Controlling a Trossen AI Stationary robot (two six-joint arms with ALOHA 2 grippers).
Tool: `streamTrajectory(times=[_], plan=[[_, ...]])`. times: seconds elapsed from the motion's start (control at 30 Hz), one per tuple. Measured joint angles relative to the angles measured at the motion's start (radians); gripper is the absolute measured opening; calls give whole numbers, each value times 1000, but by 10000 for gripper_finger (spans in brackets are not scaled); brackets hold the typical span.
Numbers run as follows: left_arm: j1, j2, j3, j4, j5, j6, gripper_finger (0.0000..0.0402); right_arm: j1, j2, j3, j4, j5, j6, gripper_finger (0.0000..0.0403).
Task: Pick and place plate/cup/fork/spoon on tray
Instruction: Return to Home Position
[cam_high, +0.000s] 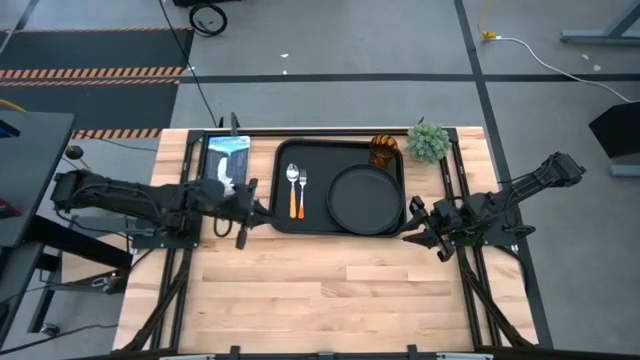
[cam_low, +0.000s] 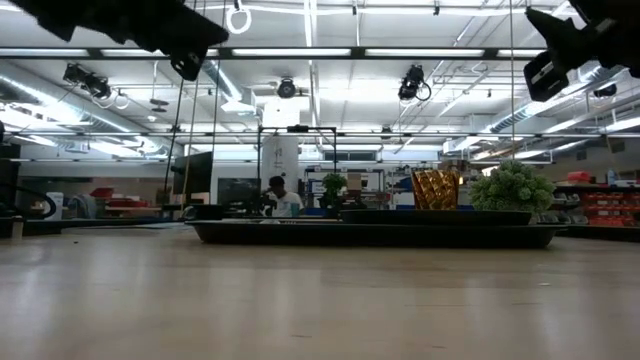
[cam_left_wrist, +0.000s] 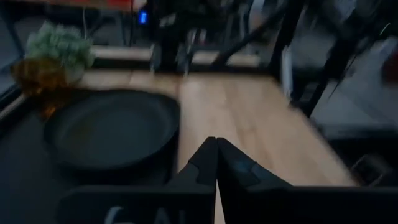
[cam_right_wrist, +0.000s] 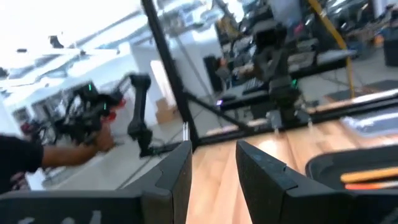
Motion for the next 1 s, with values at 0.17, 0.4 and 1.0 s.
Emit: streamTrajectory(times=[0.17, 0.4, 1.0], plan=[[-18, -122, -173, 231, 3, -90, 6, 0, 0, 0, 33, 86, -5, 132], [-9, -261, -371, 435, -8, -179, 7, 0, 3, 0, 33, 106, -10, 132], [-9, -320, -423, 466, 3, -194, 16, 0, 3, 0, 32, 106, -11, 132]])
